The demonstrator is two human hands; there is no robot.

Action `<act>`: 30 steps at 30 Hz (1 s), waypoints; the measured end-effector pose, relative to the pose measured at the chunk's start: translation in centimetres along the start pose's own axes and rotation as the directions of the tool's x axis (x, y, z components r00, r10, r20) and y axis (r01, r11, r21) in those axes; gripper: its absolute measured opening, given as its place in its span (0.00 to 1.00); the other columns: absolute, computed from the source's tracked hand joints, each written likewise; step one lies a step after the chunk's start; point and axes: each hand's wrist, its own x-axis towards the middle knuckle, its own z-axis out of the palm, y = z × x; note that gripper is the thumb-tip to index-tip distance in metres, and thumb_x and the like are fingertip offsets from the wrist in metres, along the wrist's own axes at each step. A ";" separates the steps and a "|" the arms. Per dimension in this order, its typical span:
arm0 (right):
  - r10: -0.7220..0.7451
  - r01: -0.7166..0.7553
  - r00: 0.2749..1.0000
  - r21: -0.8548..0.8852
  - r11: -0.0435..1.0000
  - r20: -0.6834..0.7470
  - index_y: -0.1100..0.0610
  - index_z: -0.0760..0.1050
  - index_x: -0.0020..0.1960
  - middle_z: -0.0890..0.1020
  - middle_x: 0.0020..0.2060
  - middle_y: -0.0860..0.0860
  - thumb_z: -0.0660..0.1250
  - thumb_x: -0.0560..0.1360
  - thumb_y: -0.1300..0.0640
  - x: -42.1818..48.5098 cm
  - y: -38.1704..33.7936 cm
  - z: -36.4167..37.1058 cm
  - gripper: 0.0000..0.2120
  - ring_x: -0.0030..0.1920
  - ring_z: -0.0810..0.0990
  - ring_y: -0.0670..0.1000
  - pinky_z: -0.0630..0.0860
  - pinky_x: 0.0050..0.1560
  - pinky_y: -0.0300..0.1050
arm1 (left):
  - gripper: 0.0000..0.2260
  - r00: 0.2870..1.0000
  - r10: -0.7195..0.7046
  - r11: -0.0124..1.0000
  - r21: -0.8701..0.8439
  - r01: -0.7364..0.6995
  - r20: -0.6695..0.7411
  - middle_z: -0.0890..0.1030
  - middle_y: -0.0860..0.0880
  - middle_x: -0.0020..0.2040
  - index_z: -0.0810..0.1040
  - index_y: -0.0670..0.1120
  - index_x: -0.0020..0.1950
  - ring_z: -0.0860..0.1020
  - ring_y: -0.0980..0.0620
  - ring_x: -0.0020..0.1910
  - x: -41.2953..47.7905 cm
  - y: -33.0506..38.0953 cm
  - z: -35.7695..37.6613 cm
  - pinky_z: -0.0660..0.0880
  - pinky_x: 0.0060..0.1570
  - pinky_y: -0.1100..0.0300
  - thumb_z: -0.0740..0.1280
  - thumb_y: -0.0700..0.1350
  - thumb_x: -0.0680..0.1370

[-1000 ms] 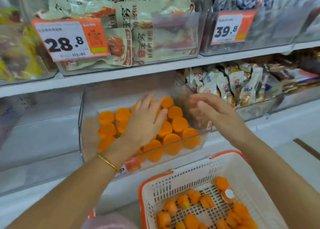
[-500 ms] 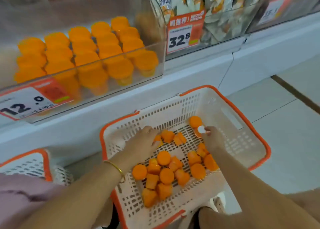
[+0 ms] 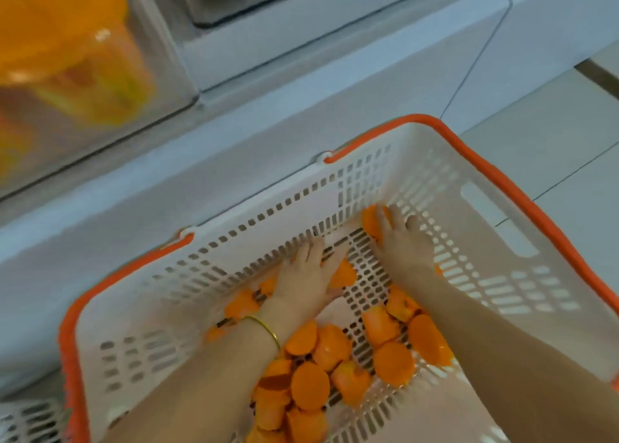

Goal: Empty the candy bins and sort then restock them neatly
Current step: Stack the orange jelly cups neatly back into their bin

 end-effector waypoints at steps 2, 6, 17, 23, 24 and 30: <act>0.038 -0.038 0.999 0.009 0.999 -0.009 0.50 0.41 0.77 0.52 0.75 0.55 0.55 0.79 0.41 0.2 -0.5 1.1 0.35 0.71 0.60 0.61 0.76 0.52 0.54 | 0.36 0.999 0.008 1.000 0.027 -0.009 0.041 0.49 0.44 0.77 0.38 0.58 0.77 0.50 0.42 0.75 0.8 0.0 1.1 0.63 0.66 0.40 0.59 0.62 0.78; 0.131 -0.124 0.989 0.099 0.987 -0.071 0.51 0.46 0.76 0.61 0.70 0.56 0.59 0.77 0.40 0.5 -1.2 2.2 0.36 0.64 0.68 0.60 0.78 0.46 0.53 | 0.38 0.996 0.004 1.000 0.014 -0.005 0.089 0.56 0.44 0.74 0.46 0.54 0.77 0.54 0.42 0.73 2.0 0.1 2.0 0.70 0.63 0.44 0.64 0.61 0.75; 0.212 -0.292 0.949 0.908 0.299 0.235 0.48 0.58 0.74 0.72 0.65 0.54 0.66 0.75 0.43 -3.1 -0.8 -2.3 0.32 0.58 0.76 0.57 0.78 0.51 0.58 | 0.33 0.992 -0.081 0.918 -0.395 0.039 -0.092 0.63 0.49 0.72 0.57 0.52 0.73 0.60 0.48 0.71 -1.3 0.1 -1.3 0.64 0.67 0.53 0.70 0.55 0.73; -0.185 -0.431 0.902 0.849 -0.306 0.391 0.54 0.74 0.65 0.83 0.53 0.54 0.64 0.68 0.36 -10.6 -1.0 -9.4 0.33 0.49 0.82 0.52 0.75 0.45 0.47 | 0.32 0.974 -0.109 0.817 -0.575 -0.025 -0.196 0.66 0.51 0.65 0.58 0.53 0.71 0.66 0.52 0.63 -8.9 0.9 -8.8 0.67 0.62 0.57 0.71 0.55 0.73; -0.238 -0.408 0.909 0.852 -0.329 0.344 0.55 0.75 0.65 0.83 0.52 0.55 0.63 0.69 0.35 -11.9 -1.4 -10.9 0.32 0.48 0.81 0.52 0.75 0.46 0.47 | 0.32 0.969 -0.104 0.821 -0.570 -0.042 -0.222 0.66 0.51 0.65 0.58 0.53 0.70 0.66 0.52 0.62 -10.2 0.8 -10.3 0.67 0.61 0.57 0.71 0.55 0.72; -0.476 -0.299 0.878 0.831 -0.470 0.047 0.56 0.79 0.59 0.81 0.54 0.59 0.81 0.52 0.38 -19.7 -5.6 -21.2 0.40 0.42 0.82 0.56 0.80 0.36 0.46 | 0.32 0.925 -0.058 0.800 -0.571 -0.182 -0.376 0.67 0.49 0.63 0.59 0.52 0.70 0.66 0.52 0.60 -20.3 0.6 -19.8 0.65 0.56 0.59 0.73 0.51 0.72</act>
